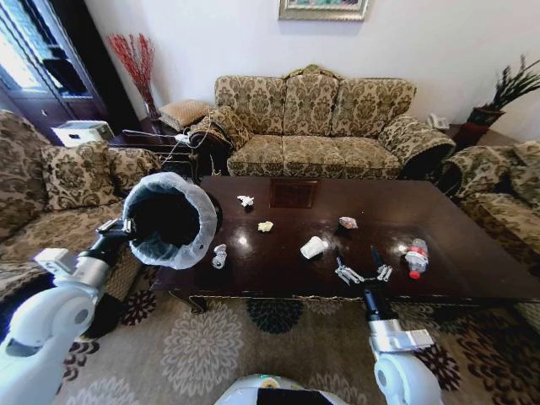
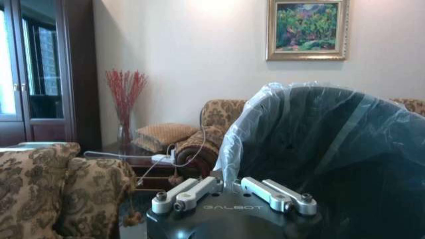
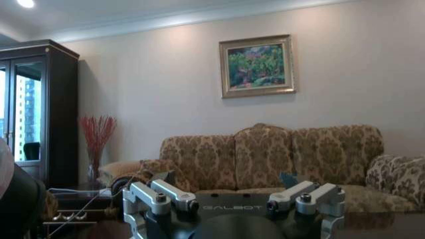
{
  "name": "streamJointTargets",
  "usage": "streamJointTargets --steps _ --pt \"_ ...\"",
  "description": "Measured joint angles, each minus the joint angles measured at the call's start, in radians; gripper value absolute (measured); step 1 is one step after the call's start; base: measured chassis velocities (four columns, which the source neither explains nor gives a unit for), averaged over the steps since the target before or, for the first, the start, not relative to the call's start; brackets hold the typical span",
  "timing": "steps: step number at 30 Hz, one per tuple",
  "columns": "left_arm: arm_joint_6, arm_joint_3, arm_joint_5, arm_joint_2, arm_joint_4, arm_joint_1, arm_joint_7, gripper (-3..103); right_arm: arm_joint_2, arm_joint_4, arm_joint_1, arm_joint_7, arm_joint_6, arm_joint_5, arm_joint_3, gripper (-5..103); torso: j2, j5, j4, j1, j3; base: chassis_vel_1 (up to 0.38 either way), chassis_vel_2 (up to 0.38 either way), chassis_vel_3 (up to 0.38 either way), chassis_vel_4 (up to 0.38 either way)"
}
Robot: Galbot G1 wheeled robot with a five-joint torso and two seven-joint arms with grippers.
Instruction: Move to the front of the table and place the trash on the table into the trash bin.
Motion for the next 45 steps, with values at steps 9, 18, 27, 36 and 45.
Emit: streamJointTargets --steps 9,18,27,36,45 --pt "-0.002 -0.009 0.0 0.004 -0.003 0.006 0.001 2 0.003 -0.023 0.018 0.005 -0.001 -0.012 -0.04 100 0.0 -0.0001 0.0001 0.0 0.0 0.191 0.19 -0.168 -0.186" --pt "-0.004 -0.011 -0.001 0.004 -0.003 0.007 0.0 2 -0.006 -0.035 0.033 0.008 -0.009 -0.011 -0.062 100 0.0 0.0 0.0005 0.0 0.0 0.13 0.135 -0.105 -0.115" --pt "-0.004 -0.01 -0.002 0.004 -0.004 0.007 0.003 2 -0.006 -0.036 0.033 0.01 -0.01 -0.011 -0.061 100 0.0 0.0004 -0.0002 0.0 0.0 -0.033 -0.023 0.013 0.011" --pt "-0.005 -0.01 -0.001 0.004 -0.004 0.007 0.002 2 -0.006 -0.036 0.033 0.01 -0.01 -0.01 -0.061 100 0.0 0.0 0.0002 0.0 0.0 0.0 0.0 0.0 0.0" --pt "-0.005 -0.01 -0.001 0.004 -0.004 0.007 0.002 2 -0.006 -0.035 0.032 0.01 -0.01 -0.01 -0.06 100 0.0 -0.0001 0.0002 0.0 0.0 0.0 0.0 0.0 0.0"
